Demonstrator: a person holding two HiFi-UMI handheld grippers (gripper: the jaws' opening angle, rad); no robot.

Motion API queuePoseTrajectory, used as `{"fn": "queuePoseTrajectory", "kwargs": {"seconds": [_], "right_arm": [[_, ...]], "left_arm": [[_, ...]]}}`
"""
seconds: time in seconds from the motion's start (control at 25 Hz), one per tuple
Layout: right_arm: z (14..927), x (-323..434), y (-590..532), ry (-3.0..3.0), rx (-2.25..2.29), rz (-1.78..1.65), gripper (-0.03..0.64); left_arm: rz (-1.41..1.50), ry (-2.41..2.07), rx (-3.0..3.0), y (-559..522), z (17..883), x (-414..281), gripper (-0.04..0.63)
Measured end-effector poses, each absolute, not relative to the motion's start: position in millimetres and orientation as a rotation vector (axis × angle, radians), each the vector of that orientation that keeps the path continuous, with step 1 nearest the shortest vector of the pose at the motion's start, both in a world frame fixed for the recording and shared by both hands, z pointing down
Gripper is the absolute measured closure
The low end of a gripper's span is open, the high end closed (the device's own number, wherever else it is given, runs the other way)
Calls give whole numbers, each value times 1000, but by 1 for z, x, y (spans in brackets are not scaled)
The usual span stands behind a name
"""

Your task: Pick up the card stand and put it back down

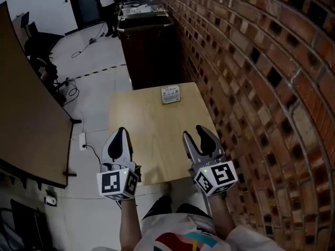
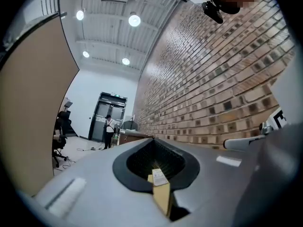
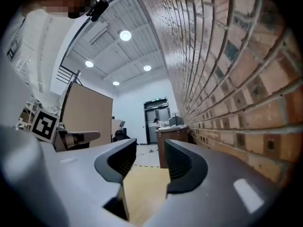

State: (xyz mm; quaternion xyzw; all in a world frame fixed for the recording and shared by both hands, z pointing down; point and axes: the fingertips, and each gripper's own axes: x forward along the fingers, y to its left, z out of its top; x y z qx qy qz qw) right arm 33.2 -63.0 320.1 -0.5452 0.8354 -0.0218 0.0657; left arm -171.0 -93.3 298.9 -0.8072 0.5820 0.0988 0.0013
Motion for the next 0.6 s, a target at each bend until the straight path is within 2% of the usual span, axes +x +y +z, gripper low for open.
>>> {"fn": "queuePoseTrajectory", "kwargs": {"seconds": [0.16, 0.4, 0.6], "right_arm": [[345, 50, -139, 2453, -1739, -182, 336], [397, 59, -247, 2545, -1834, -249, 275], [446, 55, -346, 2628, -1891, -330, 57]], "left_arm": [[239, 1846, -2570, -157, 301, -162, 591], [202, 1906, -2632, -209, 334, -153, 591], [141, 1928, -2663, -238, 365, -145, 591]]}}
